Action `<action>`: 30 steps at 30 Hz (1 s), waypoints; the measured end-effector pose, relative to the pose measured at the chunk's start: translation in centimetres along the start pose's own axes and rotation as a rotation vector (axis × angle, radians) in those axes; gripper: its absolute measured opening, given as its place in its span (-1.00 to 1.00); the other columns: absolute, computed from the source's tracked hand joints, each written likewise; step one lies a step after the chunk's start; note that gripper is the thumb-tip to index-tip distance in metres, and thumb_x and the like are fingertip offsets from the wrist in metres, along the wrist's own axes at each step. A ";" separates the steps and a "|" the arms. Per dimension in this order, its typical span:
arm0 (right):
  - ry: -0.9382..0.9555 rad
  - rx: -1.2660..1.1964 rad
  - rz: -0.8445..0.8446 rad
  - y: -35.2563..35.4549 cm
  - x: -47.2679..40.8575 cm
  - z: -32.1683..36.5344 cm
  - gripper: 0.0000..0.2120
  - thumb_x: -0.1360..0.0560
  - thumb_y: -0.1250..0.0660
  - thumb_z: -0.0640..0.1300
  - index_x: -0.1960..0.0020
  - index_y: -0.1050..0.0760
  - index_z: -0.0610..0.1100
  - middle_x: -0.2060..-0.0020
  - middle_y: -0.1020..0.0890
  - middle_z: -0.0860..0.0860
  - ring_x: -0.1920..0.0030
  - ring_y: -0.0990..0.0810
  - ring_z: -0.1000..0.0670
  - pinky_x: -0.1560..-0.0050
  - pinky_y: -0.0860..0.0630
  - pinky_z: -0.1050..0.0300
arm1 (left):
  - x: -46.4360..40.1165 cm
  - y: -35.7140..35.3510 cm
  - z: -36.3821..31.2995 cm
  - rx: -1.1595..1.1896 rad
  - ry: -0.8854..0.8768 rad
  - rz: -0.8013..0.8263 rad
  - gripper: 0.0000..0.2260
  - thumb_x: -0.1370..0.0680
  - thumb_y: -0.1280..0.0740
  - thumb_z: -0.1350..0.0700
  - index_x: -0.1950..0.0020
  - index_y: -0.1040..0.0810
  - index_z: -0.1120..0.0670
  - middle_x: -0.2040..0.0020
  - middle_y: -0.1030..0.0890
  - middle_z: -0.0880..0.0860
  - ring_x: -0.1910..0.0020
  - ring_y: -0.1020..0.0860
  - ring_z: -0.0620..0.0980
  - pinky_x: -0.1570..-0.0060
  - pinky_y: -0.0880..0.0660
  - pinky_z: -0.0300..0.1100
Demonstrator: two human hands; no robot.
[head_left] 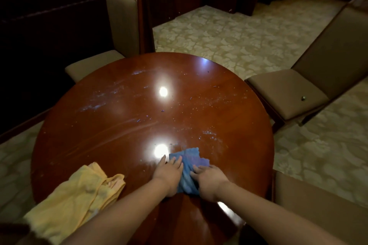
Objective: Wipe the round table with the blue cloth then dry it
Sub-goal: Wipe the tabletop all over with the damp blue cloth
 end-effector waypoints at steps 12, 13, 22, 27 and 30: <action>-0.022 0.060 0.038 0.2 -1.1 -1.0 -0.42 -0.58 -0.16 -0.02 -0.54 -0.07 -0.11 -0.54 -0.09 -0.08 -0.47 -0.21 -0.06 -0.39 -0.22 -0.01 | -1.0 1.1 0.1 0.074 0.036 -0.015 -0.28 -0.58 -0.24 -0.05 -0.57 0.12 0.09 -0.57 0.18 0.02 -0.55 0.10 0.00 -0.45 0.15 0.19; -0.010 0.083 0.049 -0.5 -0.1 -0.8 -0.45 -0.59 -0.16 -0.02 -0.52 -0.12 -0.13 -0.51 -0.15 -0.11 -0.44 -0.27 -0.08 -0.35 -0.26 0.00 | -0.6 0.5 -0.7 0.048 0.023 -0.020 -0.28 -0.58 -0.24 -0.04 -0.57 0.11 0.10 -0.57 0.18 0.03 -0.55 0.10 0.00 -0.44 0.15 0.22; -0.081 0.037 -0.026 -1.0 0.2 -3.8 -0.40 -0.60 -0.12 -0.05 -0.56 0.03 -0.11 -0.55 0.01 -0.07 -0.53 -0.05 -0.05 -0.43 -0.12 -0.01 | -2.8 2.6 -2.0 0.019 -0.022 -0.037 -0.28 -0.58 -0.17 -0.17 -0.57 0.11 0.10 -0.57 0.16 0.02 -0.55 0.10 -0.02 -0.39 0.20 0.29; -0.088 0.110 0.014 -2.4 3.2 -3.1 -0.54 -0.59 -0.12 -0.06 -0.45 -0.23 -0.17 -0.45 -0.27 -0.17 -0.34 -0.38 -0.11 -0.34 -0.19 -0.05 | -1.7 0.9 -5.4 -0.014 -0.084 -0.034 -0.30 -0.59 -0.20 -0.10 -0.57 0.11 0.10 -0.57 0.17 0.02 -0.54 0.10 0.01 -0.41 0.15 0.29; -0.101 0.071 -0.032 -2.0 3.7 -3.9 -0.58 -0.58 -0.12 -0.07 -0.41 -0.30 -0.14 -0.43 -0.32 -0.11 -0.34 -0.39 -0.09 -0.34 -0.16 -0.02 | -1.9 0.9 -6.1 0.028 -0.108 -0.037 -0.30 -0.59 -0.19 -0.12 -0.57 0.11 0.09 -0.57 0.19 0.00 -0.54 0.12 -0.01 -0.42 0.13 0.28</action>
Point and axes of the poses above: each hand's wrist, its own x-axis away from the middle knuckle, its own y-axis out of the back of the hand, z = x × y, the point moved 8 cm from there along -x, towards the middle knuckle
